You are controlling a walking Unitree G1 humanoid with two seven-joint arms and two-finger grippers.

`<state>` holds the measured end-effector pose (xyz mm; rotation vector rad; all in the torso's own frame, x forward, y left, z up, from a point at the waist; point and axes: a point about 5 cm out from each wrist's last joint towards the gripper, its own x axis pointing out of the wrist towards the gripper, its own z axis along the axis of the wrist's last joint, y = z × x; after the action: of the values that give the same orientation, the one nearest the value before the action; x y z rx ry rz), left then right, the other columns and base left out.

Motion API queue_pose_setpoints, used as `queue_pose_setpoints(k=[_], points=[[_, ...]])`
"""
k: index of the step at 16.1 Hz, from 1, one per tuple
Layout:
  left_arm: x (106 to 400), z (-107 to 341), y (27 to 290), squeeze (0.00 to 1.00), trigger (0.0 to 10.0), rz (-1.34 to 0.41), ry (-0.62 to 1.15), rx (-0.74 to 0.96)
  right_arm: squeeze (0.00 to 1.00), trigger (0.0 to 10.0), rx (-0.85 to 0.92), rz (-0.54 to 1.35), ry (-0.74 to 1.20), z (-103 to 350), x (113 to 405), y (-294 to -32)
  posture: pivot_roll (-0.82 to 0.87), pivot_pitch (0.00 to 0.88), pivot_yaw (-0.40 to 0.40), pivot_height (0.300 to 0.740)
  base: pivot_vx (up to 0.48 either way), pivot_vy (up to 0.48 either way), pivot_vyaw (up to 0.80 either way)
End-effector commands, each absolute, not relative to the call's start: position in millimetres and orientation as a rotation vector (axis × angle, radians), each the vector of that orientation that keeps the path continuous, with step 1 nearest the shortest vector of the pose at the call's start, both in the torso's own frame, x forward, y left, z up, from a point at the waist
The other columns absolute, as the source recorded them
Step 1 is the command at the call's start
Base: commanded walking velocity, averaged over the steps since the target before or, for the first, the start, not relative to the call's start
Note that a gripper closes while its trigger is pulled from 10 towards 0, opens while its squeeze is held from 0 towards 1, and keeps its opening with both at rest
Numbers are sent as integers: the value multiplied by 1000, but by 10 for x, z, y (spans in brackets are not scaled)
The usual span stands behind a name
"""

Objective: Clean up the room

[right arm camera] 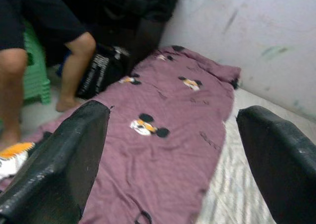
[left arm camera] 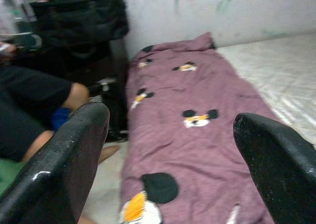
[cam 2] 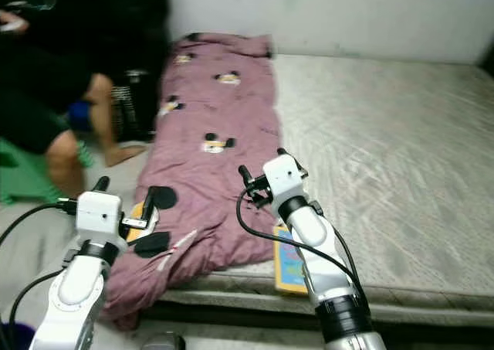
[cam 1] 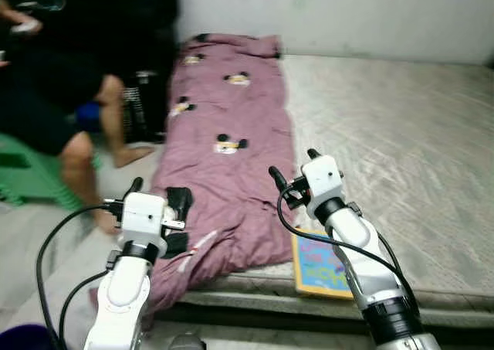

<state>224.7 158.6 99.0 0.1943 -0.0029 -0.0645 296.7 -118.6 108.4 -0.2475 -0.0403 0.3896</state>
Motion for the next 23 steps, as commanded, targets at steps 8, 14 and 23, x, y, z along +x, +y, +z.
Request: queue_pose_setpoints(k=[8, 14, 23], points=[[2281, 1001, 1551, 0, 10000, -85, -10, 194, 0, 10000, -256, 372, -59, 1131, 2991, -1237, -2, 0, -22, 740, 0, -326, 0], [2294, 994, 1549, 0, 10000, -88, -11, 197, 0, 10000, -260, 374, -63, 1134, 2996, -1230, -3, 0, -21, 740, 0, -300, 69], [2300, 980, 1532, 0, 10000, -91, -9, 194, 0, 10000, -265, 381, -66, 1142, 3011, -1233, -2, 0, -27, 740, 0, -278, 0]])
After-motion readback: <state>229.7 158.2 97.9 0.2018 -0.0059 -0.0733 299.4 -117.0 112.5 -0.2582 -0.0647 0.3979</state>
